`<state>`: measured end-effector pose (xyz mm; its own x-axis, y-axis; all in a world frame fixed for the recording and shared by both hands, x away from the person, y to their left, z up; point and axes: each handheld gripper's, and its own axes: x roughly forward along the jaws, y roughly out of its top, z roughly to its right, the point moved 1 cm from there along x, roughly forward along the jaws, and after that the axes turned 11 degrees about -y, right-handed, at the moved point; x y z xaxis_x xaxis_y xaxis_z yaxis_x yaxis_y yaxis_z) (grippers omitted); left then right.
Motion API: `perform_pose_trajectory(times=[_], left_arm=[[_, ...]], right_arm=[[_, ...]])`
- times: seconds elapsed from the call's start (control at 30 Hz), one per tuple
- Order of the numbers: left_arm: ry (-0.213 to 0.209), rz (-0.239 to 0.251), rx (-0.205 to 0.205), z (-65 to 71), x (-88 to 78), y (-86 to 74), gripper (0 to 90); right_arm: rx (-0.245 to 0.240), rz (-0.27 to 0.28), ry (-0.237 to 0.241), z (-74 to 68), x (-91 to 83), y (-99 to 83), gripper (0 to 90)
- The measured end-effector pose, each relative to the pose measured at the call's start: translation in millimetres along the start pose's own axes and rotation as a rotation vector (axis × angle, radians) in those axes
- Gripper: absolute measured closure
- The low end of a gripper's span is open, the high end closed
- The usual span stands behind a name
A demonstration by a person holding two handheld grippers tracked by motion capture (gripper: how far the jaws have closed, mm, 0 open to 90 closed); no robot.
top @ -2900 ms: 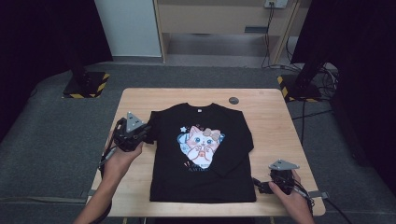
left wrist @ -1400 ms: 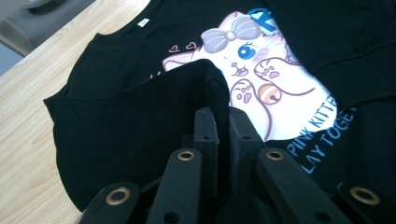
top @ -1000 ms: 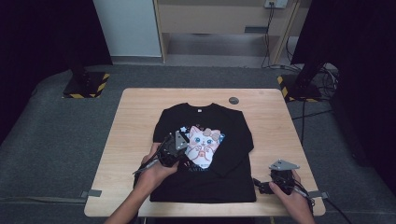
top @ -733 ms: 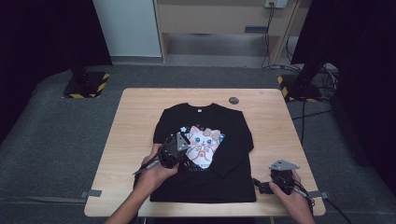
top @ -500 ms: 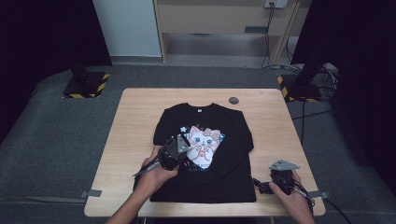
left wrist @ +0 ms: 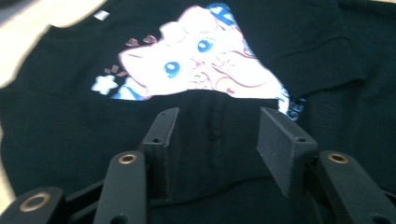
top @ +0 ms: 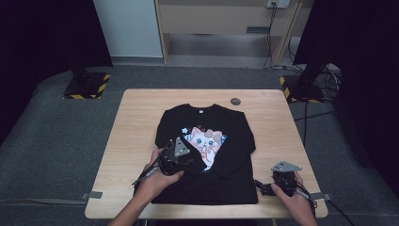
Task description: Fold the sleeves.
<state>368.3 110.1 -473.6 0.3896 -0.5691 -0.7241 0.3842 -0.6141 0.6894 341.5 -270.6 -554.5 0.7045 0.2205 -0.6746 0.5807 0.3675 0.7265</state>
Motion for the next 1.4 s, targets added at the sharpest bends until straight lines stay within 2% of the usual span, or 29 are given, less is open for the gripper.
perform_pose_trajectory(times=[0.23, 0.37, 0.47, 0.67, 0.87, 1.1, 1.17, 1.4], left_arm=[[-0.051, -0.051, 0.028, 14.3, 20.0, -8.5, 48.4], [-0.071, -0.075, 0.033, 19.2, 26.9, -13.9, 47.8], [-0.083, -0.088, 0.023, 20.4, 31.9, -18.8, 47.4], [-0.067, -0.128, 0.020, 21.1, 44.6, -26.6, 50.0], [-0.058, -0.110, -0.015, 18.6, 44.4, -27.0, 64.2], [-0.070, -0.095, -0.032, 18.1, 41.6, -25.7, 79.4], [-0.066, -0.089, -0.024, 18.1, 40.4, -25.7, 83.6], [-0.072, -0.072, -0.026, 20.5, 31.9, -26.5, 85.3]], right_arm=[[0.000, 0.000, 0.000, 0.0, 0.0, 0.0, 1.0], [0.000, 0.000, 0.000, 0.0, 0.0, 0.0, 1.0], [0.000, 0.000, 0.000, 0.0, 0.0, 0.0, 1.0], [-0.001, 0.001, 0.000, 0.1, 0.0, 0.0, 1.0], [-0.002, 0.001, 0.000, 0.1, 0.1, 0.0, 1.0], [-0.001, 0.001, 0.001, 0.1, 0.0, -0.1, 1.0], [-0.001, 0.001, 0.001, 0.1, 0.0, -0.1, 1.0], [-0.001, 0.001, 0.001, 0.1, 0.0, -0.1, 1.0]])
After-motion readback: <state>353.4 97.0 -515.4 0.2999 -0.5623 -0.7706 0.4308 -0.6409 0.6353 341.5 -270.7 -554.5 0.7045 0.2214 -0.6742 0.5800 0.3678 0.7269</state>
